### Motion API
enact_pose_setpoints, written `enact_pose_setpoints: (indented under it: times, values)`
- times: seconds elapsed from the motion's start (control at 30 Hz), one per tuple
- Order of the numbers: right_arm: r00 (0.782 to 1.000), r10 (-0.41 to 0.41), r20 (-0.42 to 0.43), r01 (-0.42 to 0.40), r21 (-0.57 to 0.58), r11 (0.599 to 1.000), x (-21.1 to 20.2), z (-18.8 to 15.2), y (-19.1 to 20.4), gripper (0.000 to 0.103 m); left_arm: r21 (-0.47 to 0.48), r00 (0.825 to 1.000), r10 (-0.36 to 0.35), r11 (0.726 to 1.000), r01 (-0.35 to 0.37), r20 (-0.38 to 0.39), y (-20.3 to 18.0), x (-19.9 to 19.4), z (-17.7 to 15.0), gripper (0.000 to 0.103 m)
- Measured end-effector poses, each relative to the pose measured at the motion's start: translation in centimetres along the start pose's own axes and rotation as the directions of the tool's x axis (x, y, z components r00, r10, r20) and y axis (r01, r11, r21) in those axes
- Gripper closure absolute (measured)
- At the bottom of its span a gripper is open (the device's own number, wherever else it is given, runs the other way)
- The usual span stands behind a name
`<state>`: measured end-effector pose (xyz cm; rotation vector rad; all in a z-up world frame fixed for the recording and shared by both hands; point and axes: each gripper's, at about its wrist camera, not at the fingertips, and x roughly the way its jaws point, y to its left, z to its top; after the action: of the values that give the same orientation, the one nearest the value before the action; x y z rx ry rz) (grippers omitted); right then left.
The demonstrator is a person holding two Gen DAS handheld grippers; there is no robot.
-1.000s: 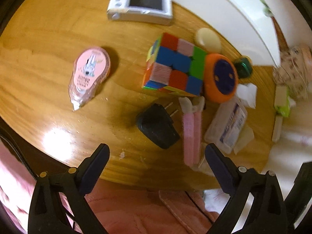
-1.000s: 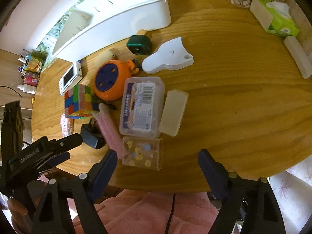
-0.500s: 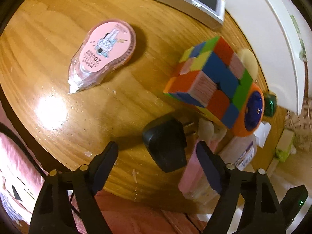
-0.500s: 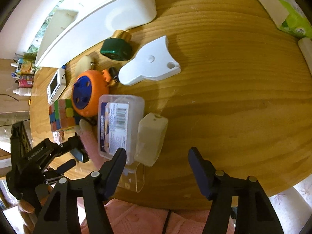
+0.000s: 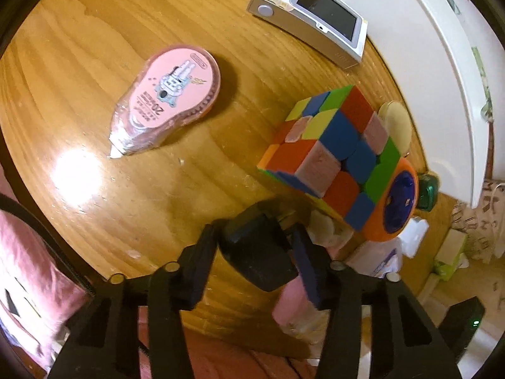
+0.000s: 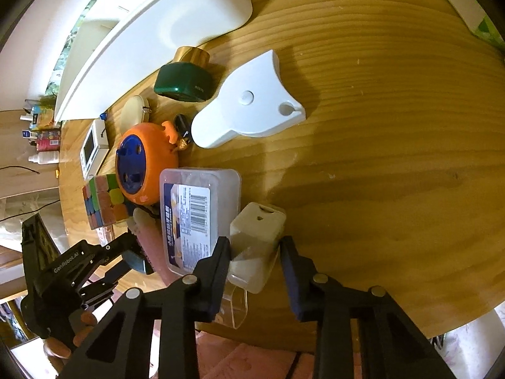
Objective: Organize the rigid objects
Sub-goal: 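Grasp the black plug with the left tool while the right tool grasps the beige plug, then lift the black plug with the left tool while the right tool carries the beige plug to the bin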
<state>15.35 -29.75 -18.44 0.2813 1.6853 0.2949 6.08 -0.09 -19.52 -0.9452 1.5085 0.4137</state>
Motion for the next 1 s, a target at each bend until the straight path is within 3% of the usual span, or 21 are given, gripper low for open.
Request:
enact_pose_setpoints:
  times: [0.57,0.8,1.0]
  values:
    - [0.998,-0.031,0.061,0.029,0.024,0.999,-0.8,-0.4,0.9,0.072,0.042,0.999,-0.004,0.999,0.005,-0.033,-0.8,0.9,0.5,0.053]
    - [0.989,-0.05,0.142,0.041,0.068,0.997,-2.3,-1.6,1.7,0.072,0.126,0.998,0.004,0.992,0.004,-0.06,-0.2,0.0,0.9,0.053]
    - [0.974,-0.064,0.219,0.042,0.105,0.994,-3.8,-3.2,2.8,0.072,0.242,0.998,0.007,0.97,0.008,-0.059,-0.1,-2.1,1.4,0.053]
